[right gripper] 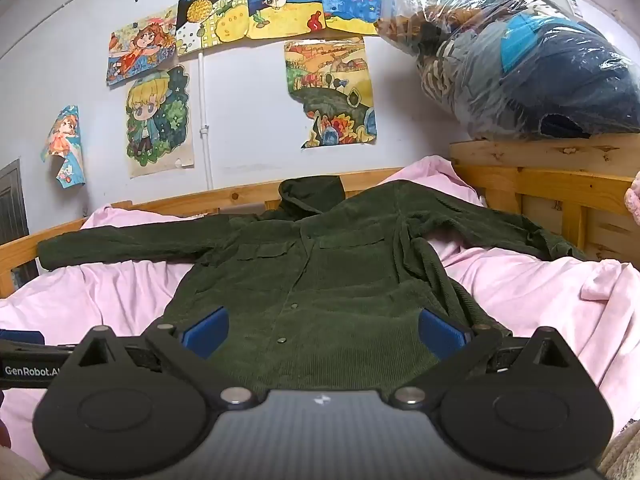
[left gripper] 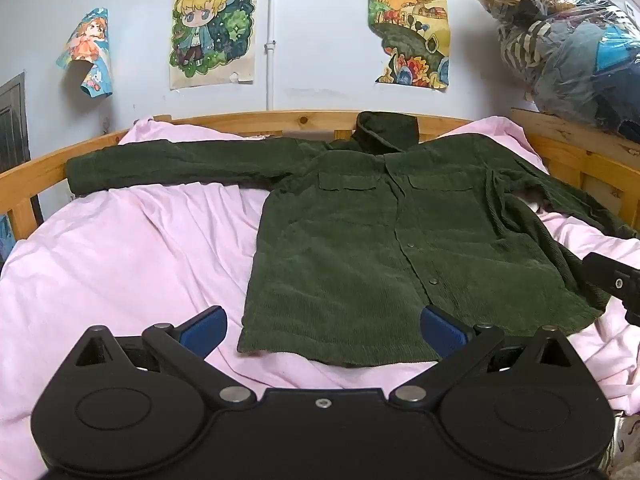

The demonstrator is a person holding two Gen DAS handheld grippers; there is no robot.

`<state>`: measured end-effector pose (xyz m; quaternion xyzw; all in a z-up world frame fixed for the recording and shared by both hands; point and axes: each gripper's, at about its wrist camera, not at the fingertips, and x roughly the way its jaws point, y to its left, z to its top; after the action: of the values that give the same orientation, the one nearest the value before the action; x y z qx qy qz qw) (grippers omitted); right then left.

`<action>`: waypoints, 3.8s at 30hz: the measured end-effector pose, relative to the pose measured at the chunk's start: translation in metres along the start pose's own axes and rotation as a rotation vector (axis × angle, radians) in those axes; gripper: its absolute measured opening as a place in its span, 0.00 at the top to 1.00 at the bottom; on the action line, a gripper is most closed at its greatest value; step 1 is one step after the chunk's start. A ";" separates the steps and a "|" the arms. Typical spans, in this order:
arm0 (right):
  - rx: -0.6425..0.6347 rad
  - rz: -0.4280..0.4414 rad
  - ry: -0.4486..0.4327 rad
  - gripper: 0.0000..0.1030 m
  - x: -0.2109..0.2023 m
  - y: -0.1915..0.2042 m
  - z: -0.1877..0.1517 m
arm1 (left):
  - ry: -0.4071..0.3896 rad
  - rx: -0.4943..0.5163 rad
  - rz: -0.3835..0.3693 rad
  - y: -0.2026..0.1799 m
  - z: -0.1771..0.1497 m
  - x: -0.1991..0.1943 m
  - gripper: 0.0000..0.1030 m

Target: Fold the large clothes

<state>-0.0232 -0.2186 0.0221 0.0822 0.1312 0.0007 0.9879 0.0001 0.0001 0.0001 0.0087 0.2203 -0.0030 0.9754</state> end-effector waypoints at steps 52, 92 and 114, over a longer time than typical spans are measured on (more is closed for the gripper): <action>0.001 0.000 0.010 0.00 0.000 0.003 -0.001 | -0.001 -0.009 -0.007 -0.003 0.000 -0.001 0.00; 0.003 -0.001 0.019 0.00 0.008 0.000 -0.001 | 0.016 -0.009 -0.011 -0.012 -0.006 0.001 0.00; -0.274 -0.305 0.223 0.00 0.078 -0.002 0.064 | 0.190 0.184 0.008 -0.047 0.071 0.081 0.00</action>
<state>0.0684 -0.2292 0.0622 -0.0740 0.2492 -0.1215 0.9579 0.1033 -0.0488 0.0282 0.0991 0.3105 -0.0183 0.9452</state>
